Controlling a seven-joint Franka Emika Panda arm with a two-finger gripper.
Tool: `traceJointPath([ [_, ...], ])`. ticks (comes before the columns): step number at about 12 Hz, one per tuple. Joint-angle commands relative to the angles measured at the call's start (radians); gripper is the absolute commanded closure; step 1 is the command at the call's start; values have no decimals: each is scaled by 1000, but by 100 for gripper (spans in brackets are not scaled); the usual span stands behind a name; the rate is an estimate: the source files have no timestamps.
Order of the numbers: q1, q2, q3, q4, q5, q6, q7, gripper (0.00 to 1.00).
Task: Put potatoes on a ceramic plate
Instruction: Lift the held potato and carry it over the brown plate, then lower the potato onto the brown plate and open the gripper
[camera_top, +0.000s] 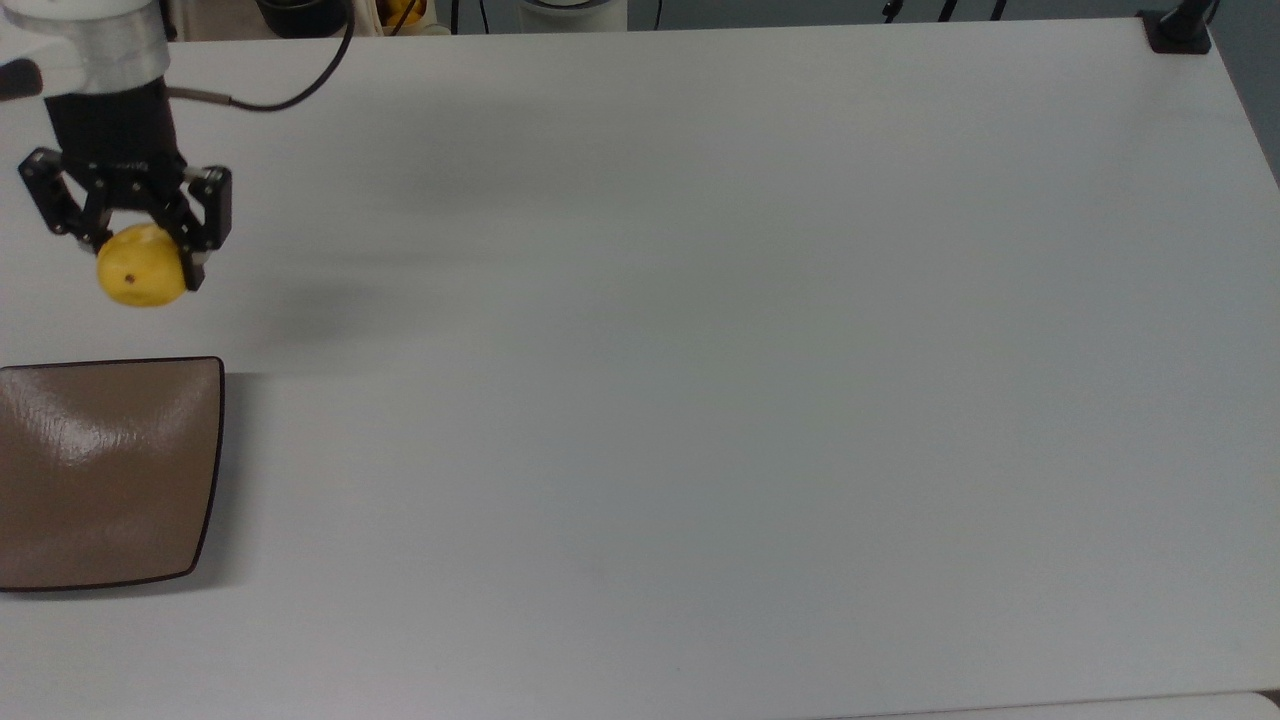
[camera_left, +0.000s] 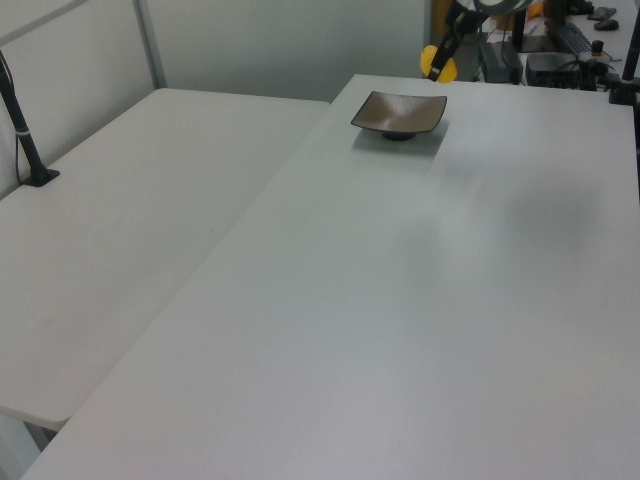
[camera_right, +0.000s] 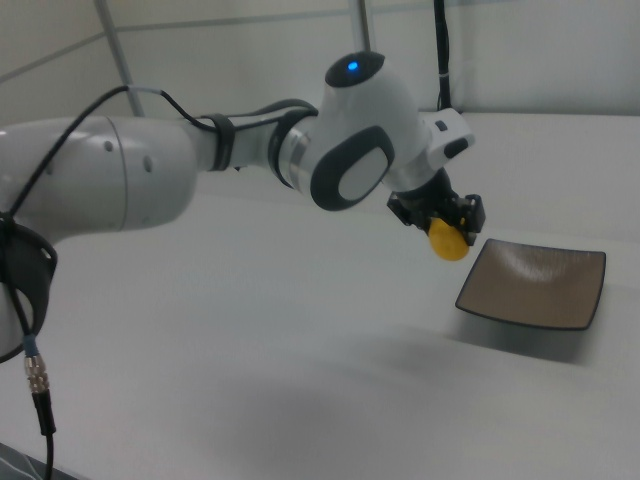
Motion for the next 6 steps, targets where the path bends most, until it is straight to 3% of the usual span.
traceJointPath([
  [1,-26,127,1,35,52,216,4,76],
  [6,-44,358,1,196,58,402,25,76],
])
